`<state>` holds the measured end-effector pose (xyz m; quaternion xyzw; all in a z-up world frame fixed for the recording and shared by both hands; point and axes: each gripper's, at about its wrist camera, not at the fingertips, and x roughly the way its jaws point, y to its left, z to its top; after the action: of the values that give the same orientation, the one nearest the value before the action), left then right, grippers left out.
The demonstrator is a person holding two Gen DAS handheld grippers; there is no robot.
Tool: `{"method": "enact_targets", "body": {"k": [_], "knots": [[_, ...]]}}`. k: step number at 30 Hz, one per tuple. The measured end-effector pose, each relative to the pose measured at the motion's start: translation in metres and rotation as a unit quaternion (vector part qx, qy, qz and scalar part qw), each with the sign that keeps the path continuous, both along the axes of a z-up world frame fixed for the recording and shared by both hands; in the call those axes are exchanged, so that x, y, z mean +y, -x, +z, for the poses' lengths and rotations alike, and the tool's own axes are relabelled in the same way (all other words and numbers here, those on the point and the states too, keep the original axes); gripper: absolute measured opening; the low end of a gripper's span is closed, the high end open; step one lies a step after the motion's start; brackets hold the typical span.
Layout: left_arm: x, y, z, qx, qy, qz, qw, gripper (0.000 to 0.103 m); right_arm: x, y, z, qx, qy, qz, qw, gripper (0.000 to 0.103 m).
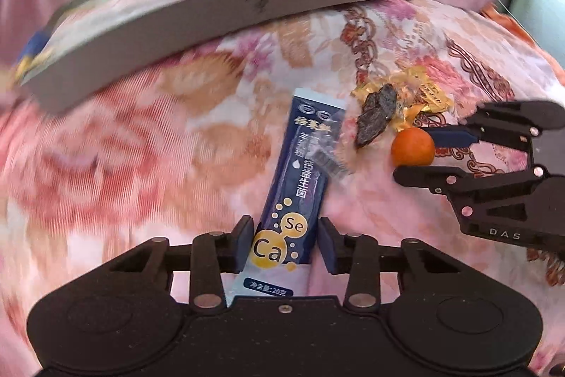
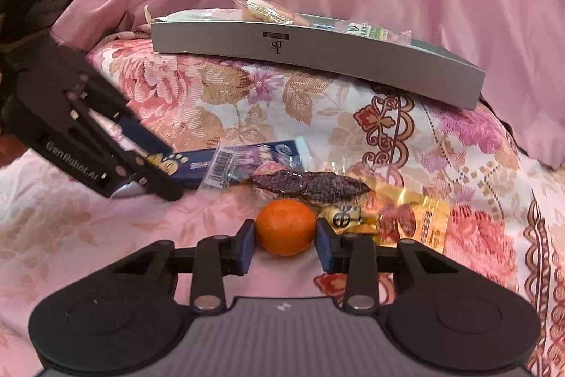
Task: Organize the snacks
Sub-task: 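Grasp the blue milk-powder stick with the left gripper while the right gripper grasps the orange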
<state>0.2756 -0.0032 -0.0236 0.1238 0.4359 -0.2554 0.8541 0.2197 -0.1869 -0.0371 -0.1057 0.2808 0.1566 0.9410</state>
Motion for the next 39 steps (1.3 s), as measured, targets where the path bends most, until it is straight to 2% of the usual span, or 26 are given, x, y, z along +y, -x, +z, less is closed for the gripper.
{"method": "enact_targets", "body": {"k": [8, 13, 18, 23, 28, 33, 35, 39], "knots": [[0.031, 0.059, -0.002, 0.040, 0.044, 0.102, 0.9930, 0.039, 0.000, 0.033, -0.002, 0.019, -0.028, 0.001, 0.999, 0.039], [0.054, 0.103, -0.002, 0.043, 0.059, 0.143, 0.9871, 0.039, 0.011, 0.055, -0.002, 0.026, -0.039, 0.019, 0.999, 0.039], [0.068, 0.129, -0.005, 0.023, 0.074, 0.171, 0.9823, 0.042, 0.028, 0.071, -0.002, 0.033, -0.043, 0.049, 0.997, 0.039], [0.055, 0.127, -0.007, -0.021, 0.039, 0.150, 0.9877, 0.050, 0.038, 0.074, -0.003, 0.037, -0.035, 0.056, 0.997, 0.039], [0.045, 0.111, -0.012, -0.052, 0.032, 0.139, 0.9884, 0.056, 0.041, 0.075, -0.005, 0.038, -0.035, 0.046, 0.998, 0.040], [0.044, 0.110, -0.014, -0.072, 0.025, 0.121, 0.9897, 0.056, 0.046, 0.073, -0.007, 0.035, -0.022, 0.042, 0.998, 0.041], [0.046, 0.111, -0.015, -0.074, 0.031, 0.119, 0.9897, 0.054, 0.049, 0.071, -0.008, 0.034, -0.019, 0.040, 0.998, 0.044], [0.049, 0.112, -0.016, -0.073, 0.044, 0.117, 0.9895, 0.045, 0.054, 0.066, -0.009, 0.035, -0.018, 0.036, 0.999, 0.047]]}}
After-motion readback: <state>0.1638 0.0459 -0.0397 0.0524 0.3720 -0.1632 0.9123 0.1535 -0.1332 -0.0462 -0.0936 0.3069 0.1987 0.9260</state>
